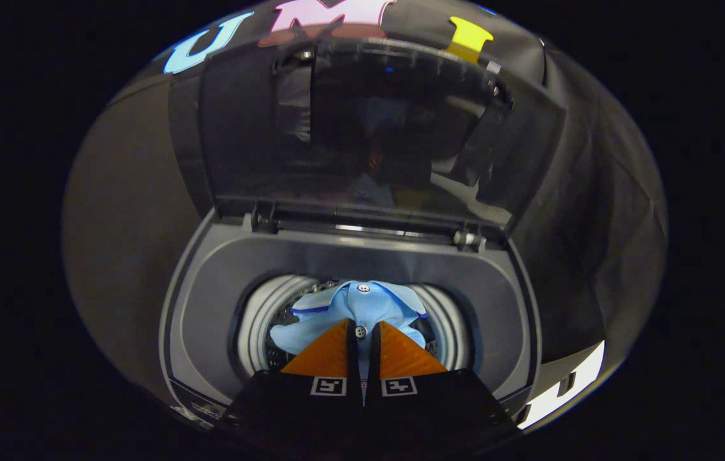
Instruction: Put the clothes into the washing machine and then close the washing machine lid.
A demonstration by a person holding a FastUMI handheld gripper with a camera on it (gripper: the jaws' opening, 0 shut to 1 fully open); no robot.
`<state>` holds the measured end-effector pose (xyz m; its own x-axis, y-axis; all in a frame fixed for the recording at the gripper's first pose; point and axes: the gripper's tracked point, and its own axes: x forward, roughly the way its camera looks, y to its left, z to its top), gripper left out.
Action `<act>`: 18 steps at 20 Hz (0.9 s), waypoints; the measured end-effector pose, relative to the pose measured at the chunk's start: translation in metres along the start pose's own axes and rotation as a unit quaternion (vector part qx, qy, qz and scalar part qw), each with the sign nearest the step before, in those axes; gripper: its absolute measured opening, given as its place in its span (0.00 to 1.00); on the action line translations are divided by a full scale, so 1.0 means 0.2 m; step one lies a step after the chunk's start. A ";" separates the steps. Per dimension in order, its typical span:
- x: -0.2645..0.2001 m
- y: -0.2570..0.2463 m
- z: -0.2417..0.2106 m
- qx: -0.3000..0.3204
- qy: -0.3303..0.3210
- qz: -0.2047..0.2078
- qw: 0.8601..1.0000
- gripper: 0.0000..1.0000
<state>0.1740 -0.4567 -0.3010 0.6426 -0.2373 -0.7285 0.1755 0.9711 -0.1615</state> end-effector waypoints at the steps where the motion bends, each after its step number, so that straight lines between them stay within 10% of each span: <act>1: 0.03 0.00 -0.03 0.004 0.013 0.002 1.000 0.05; 13: 0.18 0.01 -0.26 -0.005 0.115 0.012 0.993 0.06; 18: 0.19 0.05 -0.36 -0.016 0.159 0.031 0.987 0.21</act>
<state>0.1465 -0.4546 -0.3768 0.3832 -0.1631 -0.9092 0.1157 0.9850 -0.1279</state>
